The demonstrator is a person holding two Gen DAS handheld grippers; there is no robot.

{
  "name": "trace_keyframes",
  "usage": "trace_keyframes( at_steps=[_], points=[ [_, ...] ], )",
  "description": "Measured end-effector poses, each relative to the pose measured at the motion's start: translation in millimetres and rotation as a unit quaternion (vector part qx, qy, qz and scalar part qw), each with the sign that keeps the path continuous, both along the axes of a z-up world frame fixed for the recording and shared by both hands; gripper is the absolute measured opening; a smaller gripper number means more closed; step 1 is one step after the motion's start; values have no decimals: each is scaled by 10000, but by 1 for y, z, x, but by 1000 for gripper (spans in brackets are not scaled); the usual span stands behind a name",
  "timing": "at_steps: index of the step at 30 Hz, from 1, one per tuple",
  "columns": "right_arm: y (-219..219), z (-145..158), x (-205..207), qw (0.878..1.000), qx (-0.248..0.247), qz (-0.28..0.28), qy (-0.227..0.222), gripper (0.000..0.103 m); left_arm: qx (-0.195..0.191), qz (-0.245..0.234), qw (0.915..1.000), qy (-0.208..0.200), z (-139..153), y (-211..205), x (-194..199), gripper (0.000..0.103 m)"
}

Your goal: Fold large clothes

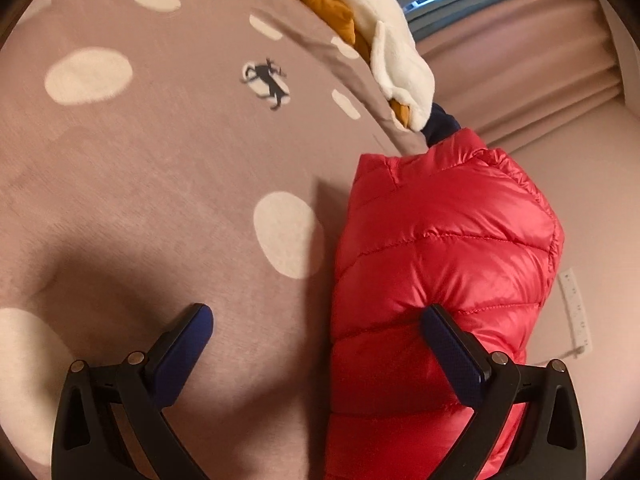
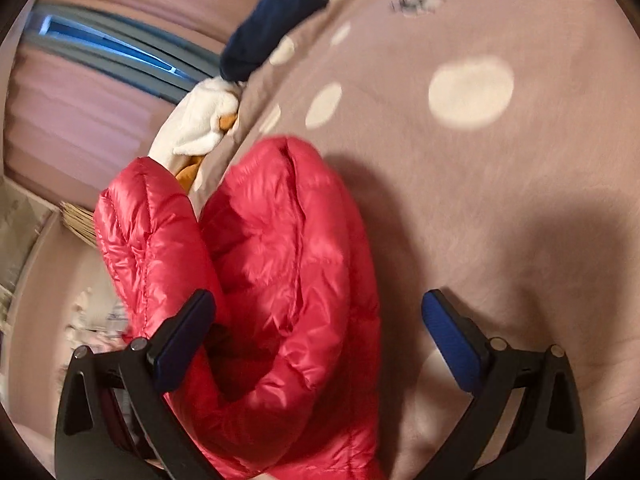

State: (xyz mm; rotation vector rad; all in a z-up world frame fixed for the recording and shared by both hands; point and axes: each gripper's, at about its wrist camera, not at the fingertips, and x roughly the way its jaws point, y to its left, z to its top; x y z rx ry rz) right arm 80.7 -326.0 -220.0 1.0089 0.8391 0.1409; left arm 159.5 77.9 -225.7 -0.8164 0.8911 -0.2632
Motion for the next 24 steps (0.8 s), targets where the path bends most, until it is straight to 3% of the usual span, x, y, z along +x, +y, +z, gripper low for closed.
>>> trace_keyframes(
  at_steps=[7,9,13,17,20,22,24],
  points=[
    [7,-3,-2,9936,1068,235,-284,103,-699,-421,9965,190,-5,8,8,103],
    [11,-2,-2,9932,1096,295,-278,103,-826,-616,9945,195,-4,7,3,103],
    [14,2,-3,9927,1095,394,-325,103,-1643,-1075,9803,230,-10,5,-1,103],
    [25,-2,3,9912,1110,683,-212,103,-1670,-1796,9690,302,-11,-26,6,103],
    [32,-14,9,9894,1213,796,-16,103,-1777,-1993,9634,242,-14,-44,12,103],
    [38,-16,15,9891,1139,936,-2,93,-1781,-2055,9620,253,-16,-49,16,103],
    [44,-23,22,9901,1027,947,116,64,-1541,-2030,9663,354,-12,-56,16,100]
  ],
)
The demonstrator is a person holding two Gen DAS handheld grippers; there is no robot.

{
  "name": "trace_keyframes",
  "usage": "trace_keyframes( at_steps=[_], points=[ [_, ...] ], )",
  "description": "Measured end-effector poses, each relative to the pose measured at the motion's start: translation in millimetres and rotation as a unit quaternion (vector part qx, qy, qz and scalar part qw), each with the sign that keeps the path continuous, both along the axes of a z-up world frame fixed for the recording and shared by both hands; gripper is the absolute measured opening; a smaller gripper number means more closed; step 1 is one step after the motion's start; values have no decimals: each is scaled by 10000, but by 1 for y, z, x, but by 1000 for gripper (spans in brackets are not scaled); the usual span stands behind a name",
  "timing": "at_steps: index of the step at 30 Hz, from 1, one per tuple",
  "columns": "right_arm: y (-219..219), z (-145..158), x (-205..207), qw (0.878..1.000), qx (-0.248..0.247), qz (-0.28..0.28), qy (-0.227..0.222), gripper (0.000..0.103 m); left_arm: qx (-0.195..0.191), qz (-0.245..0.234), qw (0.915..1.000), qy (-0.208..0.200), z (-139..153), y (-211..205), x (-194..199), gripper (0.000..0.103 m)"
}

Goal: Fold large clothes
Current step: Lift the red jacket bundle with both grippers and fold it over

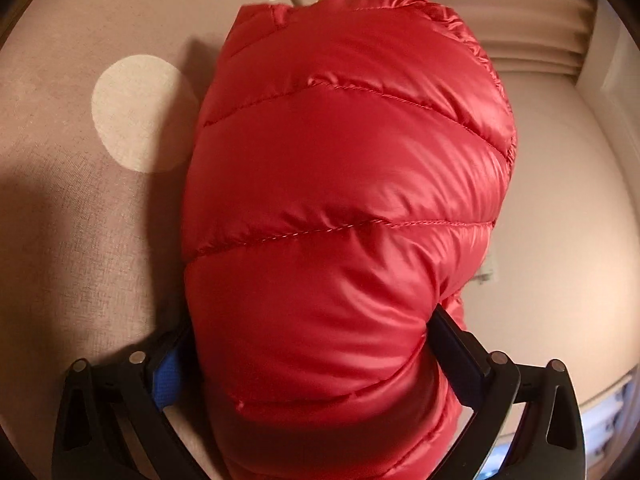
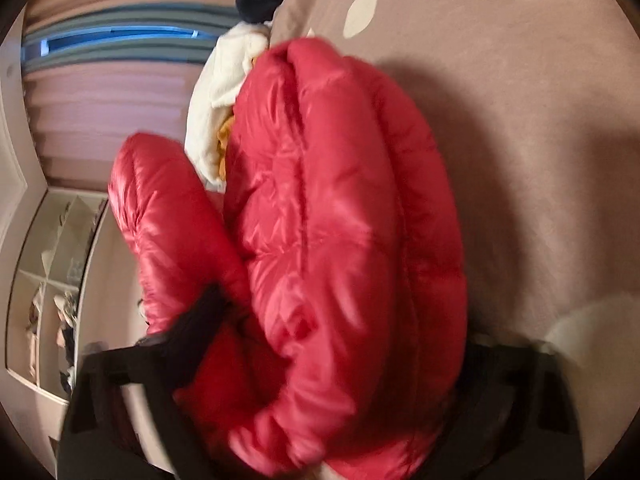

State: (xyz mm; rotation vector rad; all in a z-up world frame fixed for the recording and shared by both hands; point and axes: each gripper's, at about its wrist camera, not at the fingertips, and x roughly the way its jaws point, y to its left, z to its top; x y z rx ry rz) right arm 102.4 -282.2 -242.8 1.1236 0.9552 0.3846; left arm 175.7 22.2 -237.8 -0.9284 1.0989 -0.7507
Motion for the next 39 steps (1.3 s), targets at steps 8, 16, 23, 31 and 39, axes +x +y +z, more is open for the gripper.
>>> trace_keyframes(
  at_steps=[8,16,23,31,39],
  points=[
    [-1,25,-22,9980,-401,-123,-470,43,1165,470,9893,-745,46,-25,-29,92],
    [-3,49,-49,9932,-407,-1,-1087,43,2155,665,9603,-1644,105,-41,-67,92],
    [-1,66,-62,9859,-149,13,-1665,43,2042,664,9570,-1951,128,-35,-82,91],
    [17,81,-52,9790,-70,179,-2031,44,1976,813,9519,-2197,151,-14,-95,91],
    [54,111,-45,9676,-259,448,-2472,45,1820,1220,9446,-2443,168,24,-97,91]
  ],
)
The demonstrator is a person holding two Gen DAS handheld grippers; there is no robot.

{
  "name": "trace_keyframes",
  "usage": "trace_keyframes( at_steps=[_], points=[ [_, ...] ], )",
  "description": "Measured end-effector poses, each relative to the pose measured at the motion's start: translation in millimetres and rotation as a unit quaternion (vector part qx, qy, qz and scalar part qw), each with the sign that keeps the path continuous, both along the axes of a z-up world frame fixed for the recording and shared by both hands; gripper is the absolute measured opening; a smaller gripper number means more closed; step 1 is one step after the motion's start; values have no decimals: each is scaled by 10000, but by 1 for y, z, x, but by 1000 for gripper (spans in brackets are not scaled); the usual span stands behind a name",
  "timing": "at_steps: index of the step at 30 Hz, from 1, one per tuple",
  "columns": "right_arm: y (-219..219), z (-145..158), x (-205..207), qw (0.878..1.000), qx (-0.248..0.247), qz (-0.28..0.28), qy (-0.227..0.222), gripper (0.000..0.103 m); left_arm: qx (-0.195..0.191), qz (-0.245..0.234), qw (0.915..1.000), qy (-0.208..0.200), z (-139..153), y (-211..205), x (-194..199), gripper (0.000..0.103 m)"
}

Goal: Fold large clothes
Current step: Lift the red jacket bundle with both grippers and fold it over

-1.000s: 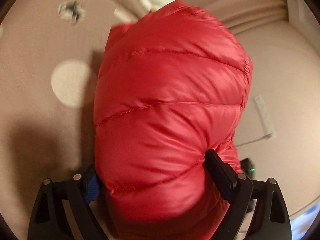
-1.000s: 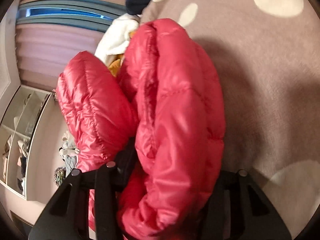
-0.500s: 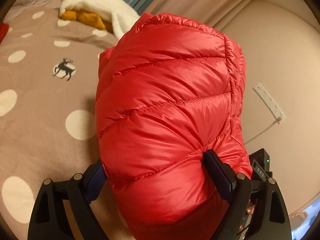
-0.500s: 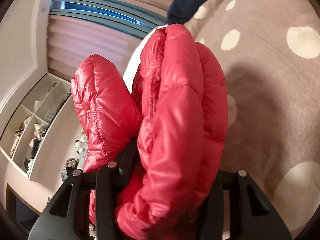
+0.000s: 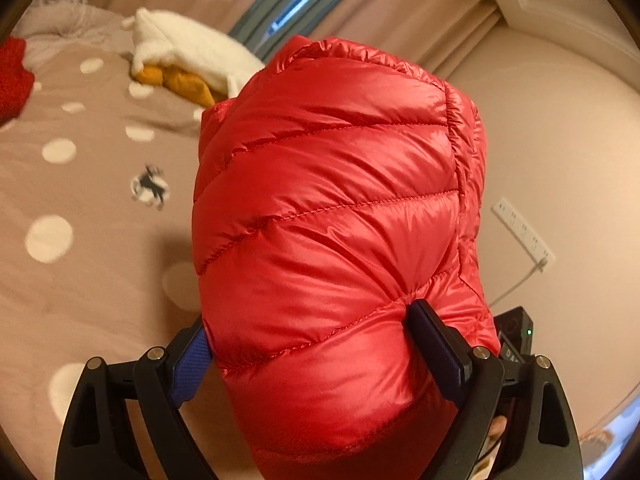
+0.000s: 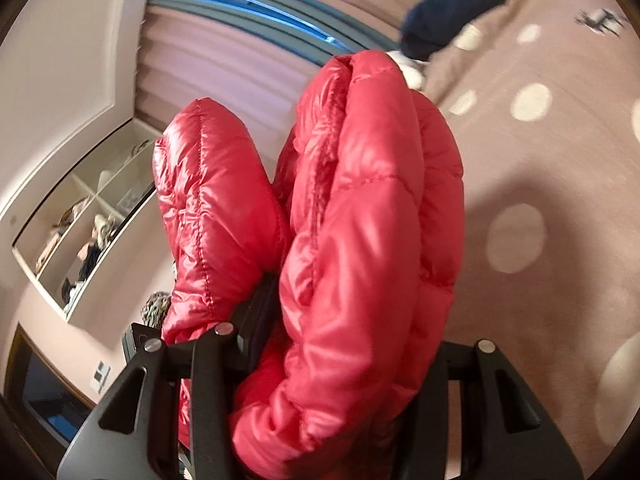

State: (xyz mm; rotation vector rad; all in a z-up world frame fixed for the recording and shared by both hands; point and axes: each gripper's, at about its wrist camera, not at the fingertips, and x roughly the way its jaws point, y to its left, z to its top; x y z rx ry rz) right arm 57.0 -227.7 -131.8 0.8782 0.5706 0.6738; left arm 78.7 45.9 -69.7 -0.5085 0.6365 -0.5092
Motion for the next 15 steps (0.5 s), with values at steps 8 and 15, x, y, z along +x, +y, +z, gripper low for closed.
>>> trace_keyframes(
  at_steps=[8,15],
  points=[
    [58,42,11,9979,-314,474,-305,45,41,627,9972,-399,46,42,-12,91],
    [84,69,32,9943,-653,640,-540,45,144,856,9936,-717,67,52,3,91]
  ],
)
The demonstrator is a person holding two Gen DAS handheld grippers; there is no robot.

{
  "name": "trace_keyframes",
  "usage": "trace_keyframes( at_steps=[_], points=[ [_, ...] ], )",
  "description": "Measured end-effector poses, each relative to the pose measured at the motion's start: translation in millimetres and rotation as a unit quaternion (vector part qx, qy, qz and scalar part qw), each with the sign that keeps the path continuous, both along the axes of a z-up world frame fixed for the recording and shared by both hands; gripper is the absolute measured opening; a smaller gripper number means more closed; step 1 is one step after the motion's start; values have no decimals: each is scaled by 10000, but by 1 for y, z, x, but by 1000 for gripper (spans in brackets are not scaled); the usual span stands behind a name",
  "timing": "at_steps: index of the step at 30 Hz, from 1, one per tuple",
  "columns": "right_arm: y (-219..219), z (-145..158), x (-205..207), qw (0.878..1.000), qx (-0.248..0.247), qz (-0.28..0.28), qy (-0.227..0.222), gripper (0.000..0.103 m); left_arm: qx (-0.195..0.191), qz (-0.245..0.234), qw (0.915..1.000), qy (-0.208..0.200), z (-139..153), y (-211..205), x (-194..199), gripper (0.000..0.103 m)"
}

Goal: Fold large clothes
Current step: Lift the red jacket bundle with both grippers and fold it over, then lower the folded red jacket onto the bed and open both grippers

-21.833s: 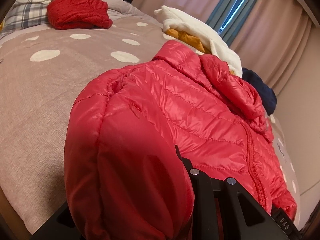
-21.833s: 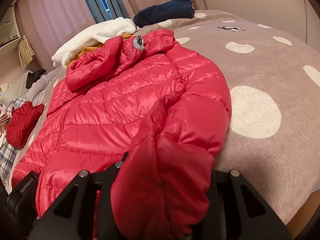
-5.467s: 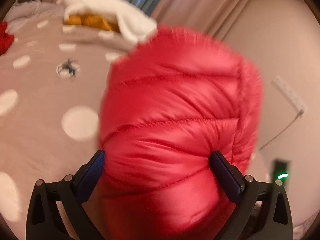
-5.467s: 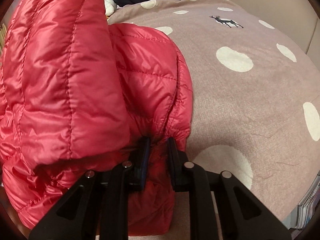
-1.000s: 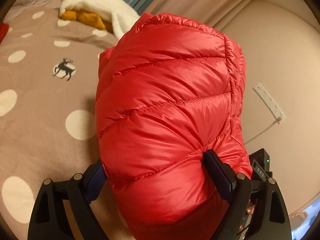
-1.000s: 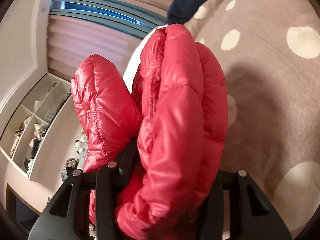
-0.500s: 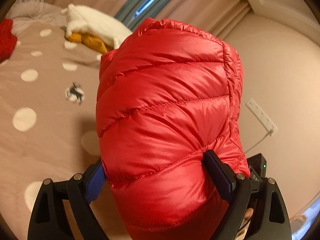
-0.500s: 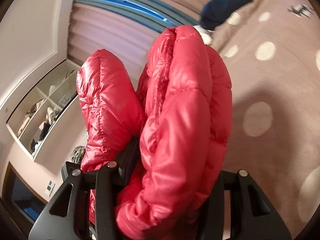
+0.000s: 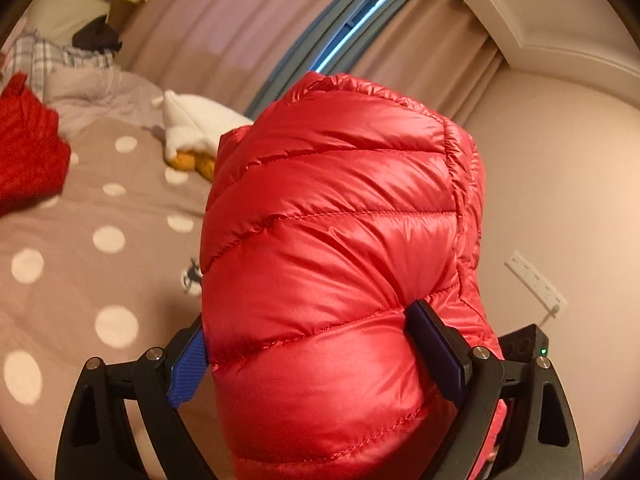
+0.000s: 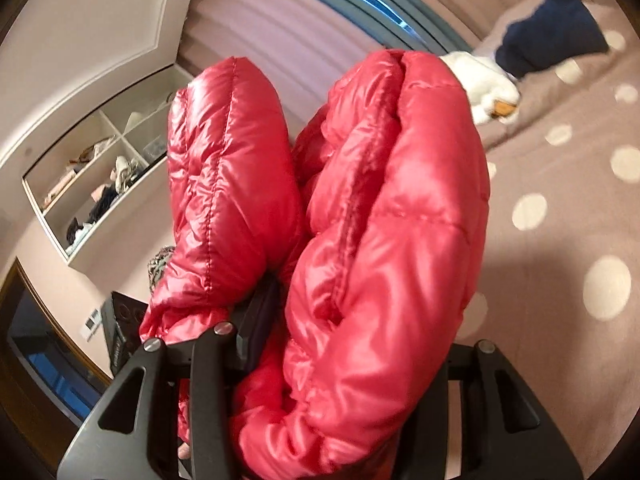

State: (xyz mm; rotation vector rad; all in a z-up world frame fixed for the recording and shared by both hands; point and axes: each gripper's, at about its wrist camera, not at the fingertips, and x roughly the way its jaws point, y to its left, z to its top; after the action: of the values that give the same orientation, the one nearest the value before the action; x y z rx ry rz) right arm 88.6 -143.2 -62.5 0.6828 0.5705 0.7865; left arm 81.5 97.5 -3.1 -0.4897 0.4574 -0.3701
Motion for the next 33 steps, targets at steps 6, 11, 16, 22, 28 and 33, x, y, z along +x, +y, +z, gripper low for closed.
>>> trace_keyframes(
  at_steps=[6,11,16,22,28,33],
  points=[
    [-4,-9,44,9992,-352,-169,-50,45,-40,-115,9999,78,-26,-1,61,91],
    [-12,-62,93,9939,-974,-460,231,45,-543,-419,9924,1017,-117,4,135,91],
    [-24,-182,144,9712,-1448,-610,1788,49,-956,-450,9701,2186,-230,3,181,98],
    [-48,-196,143,9739,-1042,-726,1880,57,-562,-271,9760,2086,-213,-10,172,98],
    [-63,-170,135,9644,-1291,-951,2104,74,-133,179,9798,1987,-177,-2,149,98],
    [-94,-115,102,9523,-1866,-1620,1790,80,-355,527,9885,1370,-125,18,108,98]
  ],
)
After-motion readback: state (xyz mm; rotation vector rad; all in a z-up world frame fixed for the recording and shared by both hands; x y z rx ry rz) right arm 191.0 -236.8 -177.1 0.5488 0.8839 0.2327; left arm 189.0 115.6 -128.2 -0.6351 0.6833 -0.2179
